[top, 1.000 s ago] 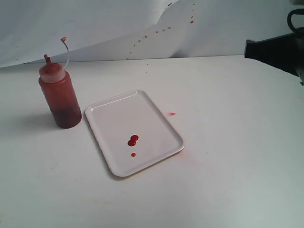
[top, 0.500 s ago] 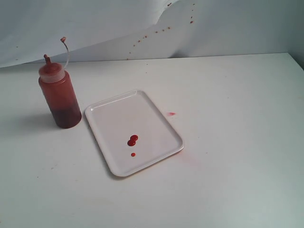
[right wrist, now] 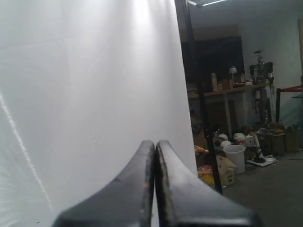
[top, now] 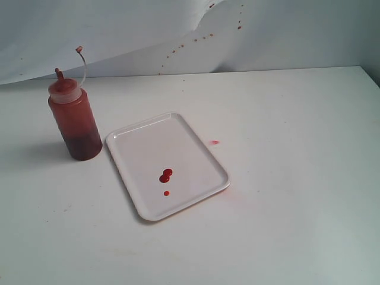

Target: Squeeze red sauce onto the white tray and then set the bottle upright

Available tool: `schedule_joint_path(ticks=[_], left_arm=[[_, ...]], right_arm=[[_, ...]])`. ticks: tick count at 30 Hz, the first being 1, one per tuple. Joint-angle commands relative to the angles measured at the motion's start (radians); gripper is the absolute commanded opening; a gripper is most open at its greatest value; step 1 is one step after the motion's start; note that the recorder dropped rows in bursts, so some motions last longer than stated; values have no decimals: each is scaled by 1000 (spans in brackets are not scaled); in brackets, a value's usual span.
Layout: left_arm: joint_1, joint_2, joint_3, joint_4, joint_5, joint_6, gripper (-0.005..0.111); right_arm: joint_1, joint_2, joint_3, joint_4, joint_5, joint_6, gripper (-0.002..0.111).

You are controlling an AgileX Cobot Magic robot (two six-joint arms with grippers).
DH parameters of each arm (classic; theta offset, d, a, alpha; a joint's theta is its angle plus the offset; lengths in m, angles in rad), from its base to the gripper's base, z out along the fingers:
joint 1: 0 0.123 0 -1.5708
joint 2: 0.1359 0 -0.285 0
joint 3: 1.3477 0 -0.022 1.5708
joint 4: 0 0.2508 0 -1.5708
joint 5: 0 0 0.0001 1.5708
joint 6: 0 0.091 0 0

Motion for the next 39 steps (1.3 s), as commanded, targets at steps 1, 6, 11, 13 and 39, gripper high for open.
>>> schedule_joint_path(ticks=[1, 6, 11, 13, 39], left_arm=[[-3, -4, 4, -9, -12, 2, 0], [-3, -4, 4, -9, -12, 2, 0], [-3, -4, 4, -9, -12, 2, 0], [-3, -4, 4, -9, -12, 2, 0], [-3, -4, 4, -9, -12, 2, 0]], right_arm=[[-29, -15, 17, -27, 54, -25, 0], [-29, -11, 17, -27, 126, -57, 0], [-29, -19, 69, -388, 122, 235, 0], [-29, -35, 125, -779, 112, 607, 0], [-158, -550, 689, -1396, 459, 1172, 0]])
